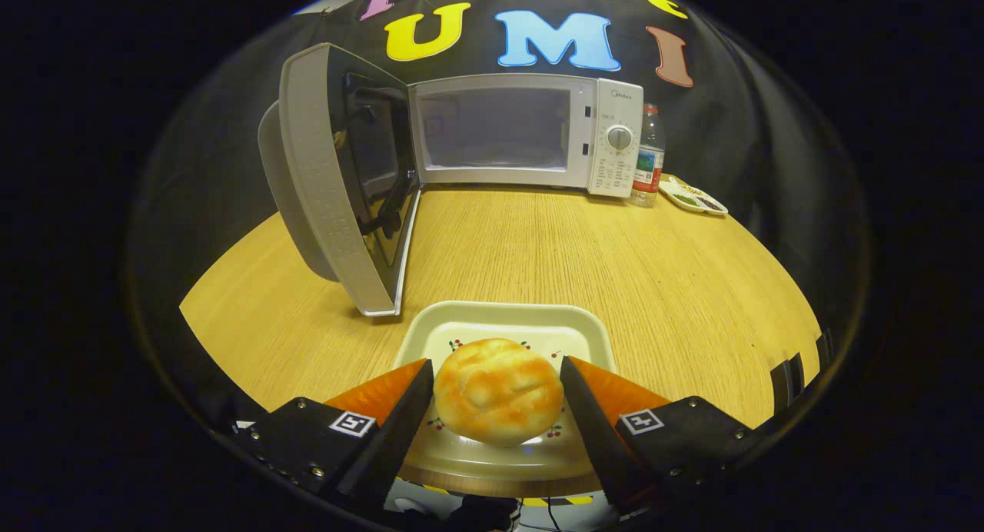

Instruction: Open the microwave, put the food inside, and close the microwave door.

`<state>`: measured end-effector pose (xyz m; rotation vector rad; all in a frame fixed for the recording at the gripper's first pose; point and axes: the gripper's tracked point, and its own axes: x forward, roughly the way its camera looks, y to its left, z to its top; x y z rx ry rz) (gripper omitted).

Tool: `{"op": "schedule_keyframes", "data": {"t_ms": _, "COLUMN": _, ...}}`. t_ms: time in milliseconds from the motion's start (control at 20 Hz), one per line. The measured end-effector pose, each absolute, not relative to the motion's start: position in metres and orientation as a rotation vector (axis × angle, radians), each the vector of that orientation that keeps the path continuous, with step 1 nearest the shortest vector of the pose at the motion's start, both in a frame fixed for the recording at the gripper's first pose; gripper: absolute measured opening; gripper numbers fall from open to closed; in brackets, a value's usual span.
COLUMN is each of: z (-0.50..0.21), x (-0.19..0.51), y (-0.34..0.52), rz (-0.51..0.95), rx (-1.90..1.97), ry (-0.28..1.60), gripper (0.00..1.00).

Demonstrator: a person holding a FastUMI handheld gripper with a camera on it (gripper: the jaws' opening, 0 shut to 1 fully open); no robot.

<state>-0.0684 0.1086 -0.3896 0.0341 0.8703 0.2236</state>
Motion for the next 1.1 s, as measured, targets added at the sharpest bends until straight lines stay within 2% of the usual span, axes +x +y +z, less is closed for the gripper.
{"op": "schedule_keyframes", "data": {"t_ms": 100, "z": -0.391, "x": -0.069, "y": 0.109, "rz": 0.222, "rx": 0.029, "ry": 0.873, "gripper": 1.0}}
{"op": "schedule_keyframes", "data": {"t_ms": 200, "z": -0.392, "x": -0.069, "y": 0.111, "rz": 0.23, "rx": 0.018, "ry": 0.877, "gripper": 0.93}}
{"op": "schedule_keyframes", "data": {"t_ms": 250, "z": -0.392, "x": -0.069, "y": 0.111, "rz": 0.236, "rx": 0.014, "ry": 0.88, "gripper": 0.93}}
{"op": "schedule_keyframes", "data": {"t_ms": 400, "z": -0.392, "x": -0.067, "y": 0.112, "rz": 0.245, "rx": 0.034, "ry": 0.887, "gripper": 0.8}}
{"op": "schedule_keyframes", "data": {"t_ms": 450, "z": -0.39, "x": -0.065, "y": 0.111, "rz": 0.238, "rx": 0.046, "ry": 0.887, "gripper": 0.8}}
{"op": "schedule_keyframes", "data": {"t_ms": 500, "z": -0.39, "x": -0.064, "y": 0.11, "rz": 0.234, "rx": 0.065, "ry": 0.892, "gripper": 0.73}}
{"op": "schedule_keyframes", "data": {"t_ms": 800, "z": -0.358, "x": -0.028, "y": 0.102, "rz": 0.214, "rx": 0.131, "ry": 0.826, "gripper": 0.73}}
{"op": "schedule_keyframes", "data": {"t_ms": 1100, "z": -0.316, "x": 0.044, "y": 0.106, "rz": 0.238, "rx": 0.187, "ry": 0.706, "gripper": 0.73}}
